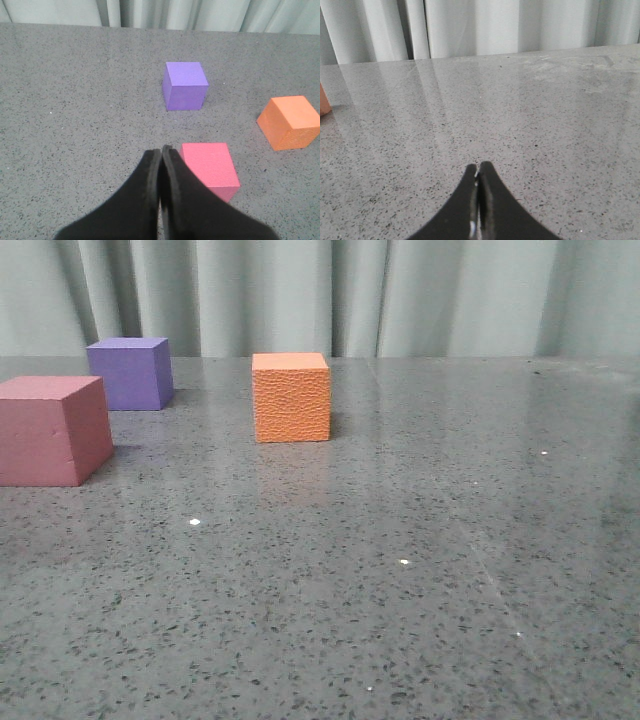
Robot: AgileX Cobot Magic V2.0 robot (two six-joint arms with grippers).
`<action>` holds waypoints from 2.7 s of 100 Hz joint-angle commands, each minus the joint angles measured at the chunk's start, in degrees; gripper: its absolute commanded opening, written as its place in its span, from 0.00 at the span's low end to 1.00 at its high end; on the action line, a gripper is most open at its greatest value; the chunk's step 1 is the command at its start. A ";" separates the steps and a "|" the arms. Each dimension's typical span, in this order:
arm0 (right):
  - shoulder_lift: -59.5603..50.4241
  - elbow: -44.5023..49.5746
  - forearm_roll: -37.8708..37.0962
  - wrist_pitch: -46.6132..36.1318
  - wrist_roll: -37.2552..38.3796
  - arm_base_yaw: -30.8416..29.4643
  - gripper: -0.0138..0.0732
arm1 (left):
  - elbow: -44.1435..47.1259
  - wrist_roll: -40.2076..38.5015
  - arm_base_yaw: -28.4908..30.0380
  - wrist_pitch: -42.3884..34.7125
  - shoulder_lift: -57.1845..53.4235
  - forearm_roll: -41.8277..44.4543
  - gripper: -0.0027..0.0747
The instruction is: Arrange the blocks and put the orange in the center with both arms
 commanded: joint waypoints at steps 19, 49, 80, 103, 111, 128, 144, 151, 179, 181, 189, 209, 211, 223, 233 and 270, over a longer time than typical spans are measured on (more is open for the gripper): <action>-0.19 -0.74 0.04 -5.01 -0.57 -0.38 0.08 | -2.25 0.24 0.05 -5.21 1.84 -0.68 0.26; -0.19 -0.74 0.04 -5.01 -0.57 -0.38 0.08 | -2.25 0.24 0.05 -9.54 1.84 -0.66 0.89; -0.19 -0.74 0.04 -4.95 -0.57 -0.38 0.08 | -7.76 0.35 -2.27 -9.06 7.83 -7.42 0.86; -0.19 -0.74 0.04 -4.95 -0.57 -0.38 0.08 | -16.95 -2.48 -13.78 -12.42 21.39 -5.88 0.86; -0.19 -0.74 0.04 -4.91 -0.57 -0.38 0.08 | -20.91 -8.53 -17.45 -13.43 27.02 -0.74 0.86; -0.19 -0.74 0.04 -4.89 -0.57 -0.38 0.08 | -29.94 -25.81 -23.82 -11.73 39.66 13.80 0.86; -0.19 -0.74 0.04 -4.89 -0.57 -0.38 0.08 | -39.37 -35.12 -28.87 -8.30 50.44 21.63 0.86; -0.19 -0.74 0.04 -4.89 -0.57 -0.38 0.08 | -43.13 -36.76 -30.64 -5.95 54.20 23.75 0.86; -0.19 -0.74 0.04 -4.89 -0.57 -0.38 0.08 | -47.81 -37.48 -32.79 -3.16 60.82 24.03 0.86; -0.19 -0.74 0.04 -4.89 -0.57 -0.38 0.08 | -47.81 -37.48 -32.79 -3.16 61.11 24.03 0.86; -0.19 -0.74 0.04 -4.89 -0.57 -0.38 0.08 | -47.81 -37.48 -32.55 -1.73 61.26 24.03 0.86; -0.19 -0.74 0.04 -4.83 -0.57 -0.38 0.08 | -47.81 -38.53 -32.55 0.33 61.82 24.40 0.86; -0.19 -0.74 0.04 -4.83 -0.57 -0.38 0.08 | -47.81 -38.91 -32.55 0.47 61.98 24.40 0.86; -0.19 -0.74 0.04 -4.83 -0.57 -0.38 0.08 | -47.81 -39.42 -32.55 1.84 62.89 24.63 0.86; -0.19 -0.74 0.04 -4.83 -0.57 -0.38 0.08 | -47.81 -39.42 -32.55 3.00 63.68 24.77 0.86; -0.19 -0.74 0.04 -4.78 -0.57 -0.38 0.08 | -47.81 -39.42 -32.67 4.41 66.99 22.95 0.86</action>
